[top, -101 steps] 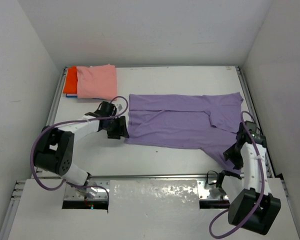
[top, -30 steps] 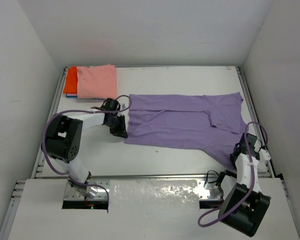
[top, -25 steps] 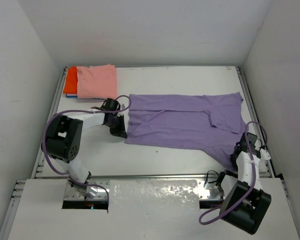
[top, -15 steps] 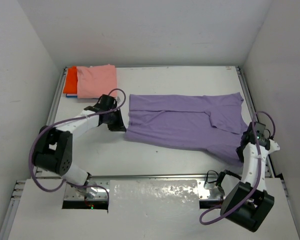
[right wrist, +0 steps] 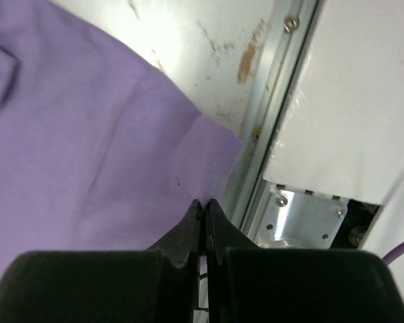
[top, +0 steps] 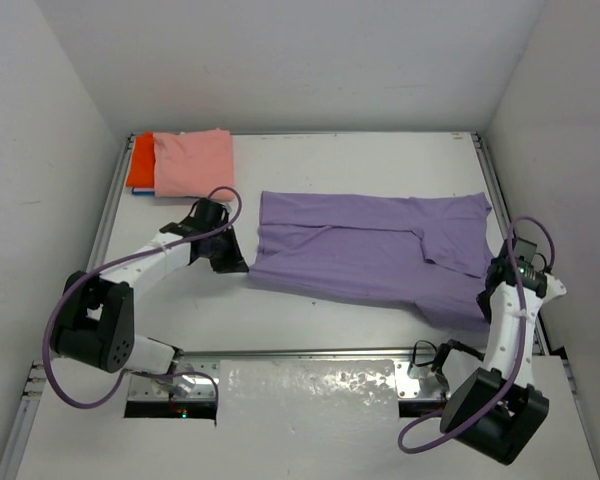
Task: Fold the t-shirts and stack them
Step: Grap the side of the flattened tshirt closest away from the robot with both arms
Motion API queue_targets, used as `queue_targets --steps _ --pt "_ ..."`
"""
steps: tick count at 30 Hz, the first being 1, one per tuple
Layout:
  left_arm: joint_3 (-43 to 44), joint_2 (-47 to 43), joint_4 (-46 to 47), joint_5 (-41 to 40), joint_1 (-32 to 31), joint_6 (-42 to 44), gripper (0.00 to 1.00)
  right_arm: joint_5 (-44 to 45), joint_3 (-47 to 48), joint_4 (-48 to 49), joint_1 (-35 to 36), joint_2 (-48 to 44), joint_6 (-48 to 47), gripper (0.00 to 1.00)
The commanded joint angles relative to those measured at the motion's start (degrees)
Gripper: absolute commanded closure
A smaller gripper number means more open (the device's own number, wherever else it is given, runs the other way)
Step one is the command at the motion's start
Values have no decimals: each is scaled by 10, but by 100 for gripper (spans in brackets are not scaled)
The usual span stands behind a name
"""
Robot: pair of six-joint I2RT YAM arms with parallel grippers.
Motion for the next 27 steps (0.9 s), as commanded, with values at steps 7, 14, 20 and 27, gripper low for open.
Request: queue_targets --steps 7,14,20,27 --pt "4 -26 7 -1 -4 -17 100 7 61 51 -1 38 -44 100" --pt "-61 -52 7 -3 -4 -17 100 20 13 40 -1 24 -46 100" --pt "-101 -77 10 5 -4 -25 81 27 -59 36 -1 -12 -37 100" --pt "-104 -81 26 29 -5 -33 48 18 -48 35 0 -22 -32 100"
